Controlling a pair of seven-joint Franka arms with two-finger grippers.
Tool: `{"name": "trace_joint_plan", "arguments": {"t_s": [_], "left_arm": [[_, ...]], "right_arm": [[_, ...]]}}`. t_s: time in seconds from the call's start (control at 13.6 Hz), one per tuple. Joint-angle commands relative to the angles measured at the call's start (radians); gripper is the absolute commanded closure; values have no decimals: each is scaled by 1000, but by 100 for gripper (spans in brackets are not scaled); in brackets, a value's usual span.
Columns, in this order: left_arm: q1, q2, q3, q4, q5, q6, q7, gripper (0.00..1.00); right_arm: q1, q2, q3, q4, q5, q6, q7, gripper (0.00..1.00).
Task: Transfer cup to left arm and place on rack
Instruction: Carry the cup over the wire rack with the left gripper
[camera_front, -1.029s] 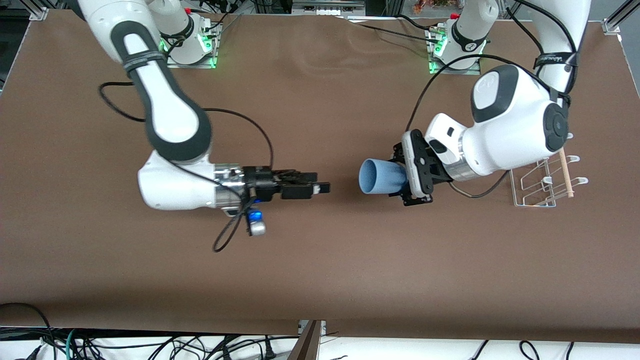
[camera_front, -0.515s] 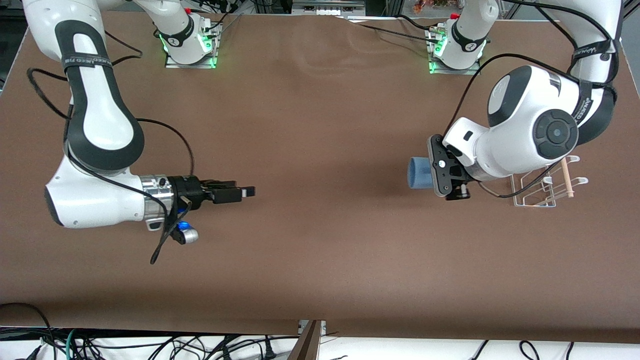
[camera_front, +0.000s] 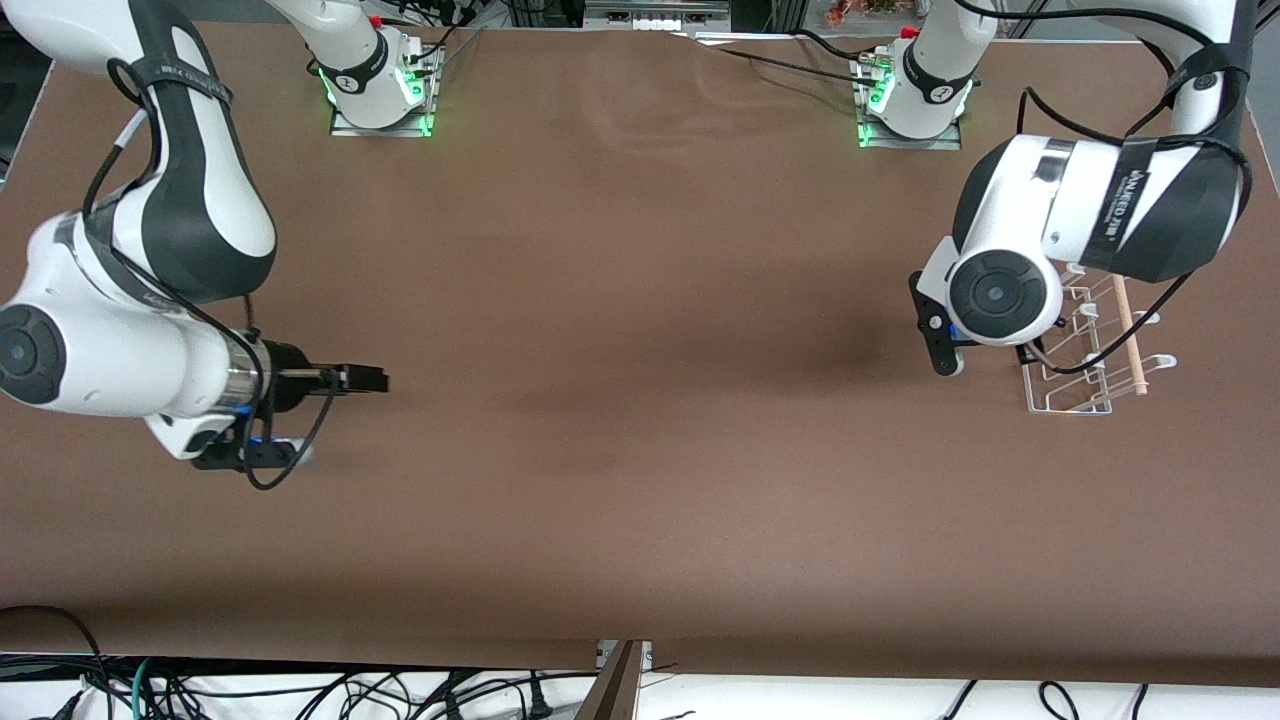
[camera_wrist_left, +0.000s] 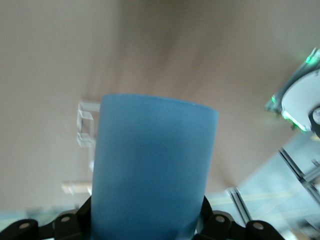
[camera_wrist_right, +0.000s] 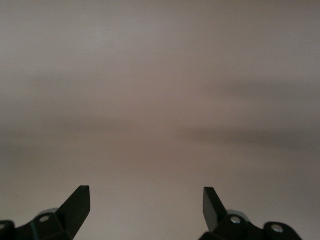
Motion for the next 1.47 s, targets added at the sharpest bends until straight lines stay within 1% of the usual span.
{"name": "trace_joint_plan", "arguments": {"t_s": [0.0,0.07,0.22,0.29,0.37,0.44,0.51,0.74,0.81,1.03,1.1,1.18,1.4], "left_arm": [[8,6,0,-108,177,-92,-123,86],[11,4,8,-176,234,-104,-155,86],[80,-23,5,-321,323,-92,-283,88],[111,-63,2,-412,378,-51,-359,88],[125,-128,0,-523,412,5,-406,88],[133,-173,0,-612,417,42,-433,87],[133,-198,2,-672,422,67,-462,87],[134,-192,2,-745,423,132,-577,86],[133,-187,2,-761,423,133,-609,86],[143,-142,2,-763,460,159,-664,84],[154,-132,2,-760,465,159,-690,66],[153,-132,-2,-760,463,156,-703,1],[145,-135,-2,-743,457,152,-706,0]], "right_arm": [[-28,-151,-9,-146,-80,19,-40,0],[-32,-187,-12,-166,-100,22,-39,0],[-48,-252,-22,-183,-109,23,-40,0],[-60,-284,-28,-190,-125,22,-39,0],[-68,-318,-31,-204,-132,23,-37,0],[-77,-347,-31,-218,-131,22,-33,0],[-84,-372,-32,-226,-128,20,-34,0],[-83,-412,-32,-252,-134,8,-40,0],[-84,-421,-32,-258,-134,8,-44,0],[-84,-410,-34,-241,-132,3,-47,0],[-84,-410,-34,-235,-132,3,-47,0],[-84,-407,-34,-233,-131,5,-47,0],[-84,-399,-34,-232,-131,5,-45,0]]}}
